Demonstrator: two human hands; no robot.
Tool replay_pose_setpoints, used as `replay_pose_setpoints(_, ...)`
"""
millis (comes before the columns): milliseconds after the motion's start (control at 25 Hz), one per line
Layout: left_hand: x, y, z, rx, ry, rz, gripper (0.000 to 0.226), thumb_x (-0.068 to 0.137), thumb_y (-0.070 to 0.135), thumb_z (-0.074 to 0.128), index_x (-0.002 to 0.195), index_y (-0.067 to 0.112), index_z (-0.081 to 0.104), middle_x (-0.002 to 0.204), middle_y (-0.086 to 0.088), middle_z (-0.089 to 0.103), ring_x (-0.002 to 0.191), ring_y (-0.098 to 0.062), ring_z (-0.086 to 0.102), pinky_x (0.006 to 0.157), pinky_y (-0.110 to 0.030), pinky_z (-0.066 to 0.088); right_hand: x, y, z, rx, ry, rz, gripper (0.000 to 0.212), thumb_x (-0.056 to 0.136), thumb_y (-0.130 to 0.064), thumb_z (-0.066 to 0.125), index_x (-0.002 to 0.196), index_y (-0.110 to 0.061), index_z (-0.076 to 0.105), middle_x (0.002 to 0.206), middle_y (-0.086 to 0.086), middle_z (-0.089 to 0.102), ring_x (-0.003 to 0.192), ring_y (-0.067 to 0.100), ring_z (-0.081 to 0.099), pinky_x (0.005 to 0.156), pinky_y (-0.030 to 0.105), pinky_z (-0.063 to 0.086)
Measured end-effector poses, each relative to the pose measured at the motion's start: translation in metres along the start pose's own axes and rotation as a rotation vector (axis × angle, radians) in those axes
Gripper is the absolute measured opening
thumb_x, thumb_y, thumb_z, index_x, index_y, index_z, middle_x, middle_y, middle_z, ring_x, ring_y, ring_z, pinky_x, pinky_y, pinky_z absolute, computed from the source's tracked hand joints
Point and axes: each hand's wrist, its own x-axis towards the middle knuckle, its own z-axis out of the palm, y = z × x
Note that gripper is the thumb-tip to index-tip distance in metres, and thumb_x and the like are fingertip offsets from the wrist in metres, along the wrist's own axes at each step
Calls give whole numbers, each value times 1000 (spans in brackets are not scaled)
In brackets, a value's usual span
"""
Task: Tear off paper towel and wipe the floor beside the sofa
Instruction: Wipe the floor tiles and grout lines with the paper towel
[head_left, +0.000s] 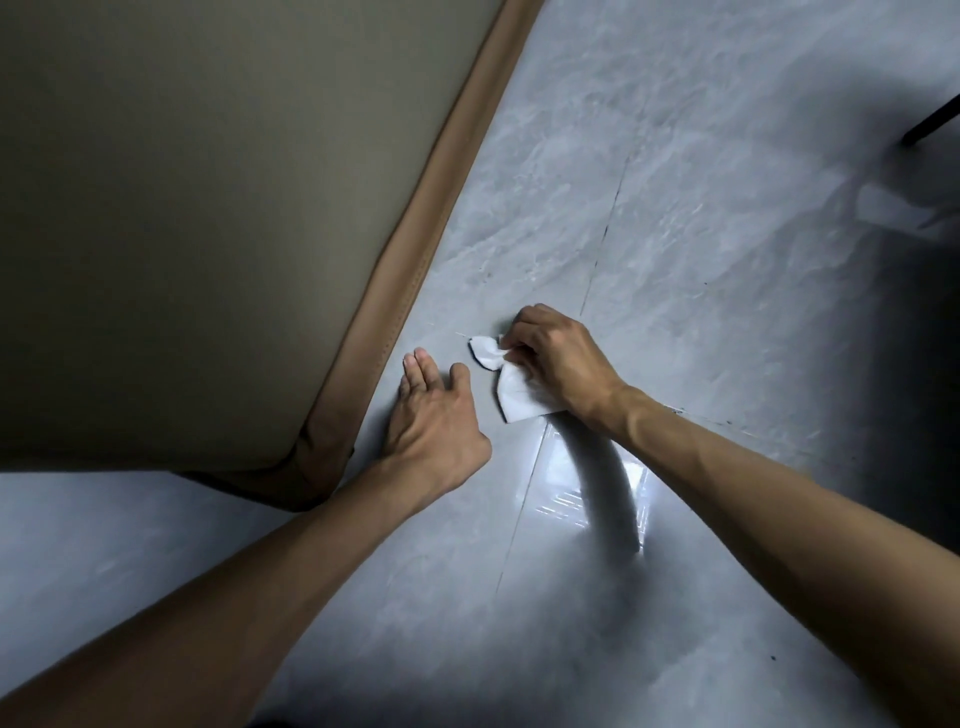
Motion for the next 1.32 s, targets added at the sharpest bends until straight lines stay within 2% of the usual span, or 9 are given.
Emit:
replay_pose_setpoints(120,-1,0,1,2,-2,-2,60,71,16,53,126,5,31,152,-38,3,145,-46,1,118,-43,17,-19,14,-11,-29,13,5,8,81,1,68,87,-4,70,85,5,64,82,23,60,69,37,50)
replay_pose_setpoints(320,0,3,2,18,1,-2,57,69,15,52,122,6,33,150,-42,3,144,-49,1,119,-45,13,15,-4,9,14,41,6,10,80,1,66,87,-4,70,86,6,65,83,24,60,69,34,50)
replay_pose_setpoints(560,-1,4,2,16,1,-11,57,71,17,53,123,5,33,150,-42,3,144,-49,0,119,-45,13,-24,19,-8,-32,0,-14,8,82,-1,66,87,-8,69,84,3,63,82,21,57,68,35,49)
replay_pose_setpoints(720,-1,6,2,10,-8,-10,55,69,16,52,121,6,34,150,-42,1,144,-50,-1,119,-46,11,9,2,5,-24,21,6,4,80,-2,66,82,-4,68,82,6,63,80,25,58,65,35,49)
replay_pose_setpoints(800,-2,3,1,9,-7,-17,55,69,15,52,120,6,34,151,-41,1,144,-48,-1,119,-45,13,18,1,9,-9,11,-3,7,81,-2,66,86,-5,70,84,6,64,82,24,59,68,34,49)
replay_pose_setpoints(1040,-1,0,1,20,-12,12,60,72,16,52,126,5,30,152,-39,1,145,-47,-1,119,-43,11,-23,22,-10,-45,-22,-27,9,82,-4,65,88,-9,69,85,2,62,83,19,56,69,31,47)
replay_pose_setpoints(1200,-2,4,1,33,-28,13,62,70,17,53,127,6,30,150,-42,-2,143,-50,-3,119,-46,9,7,7,4,-51,7,2,6,80,-3,65,85,-6,68,83,4,63,82,22,57,68,36,48)
replay_pose_setpoints(1320,-2,1,1,29,-24,9,59,70,16,53,124,5,32,150,-42,-1,144,-49,-2,119,-45,11,22,2,12,-23,-2,-5,11,81,-1,65,89,-6,70,87,4,65,84,22,58,71,33,49)
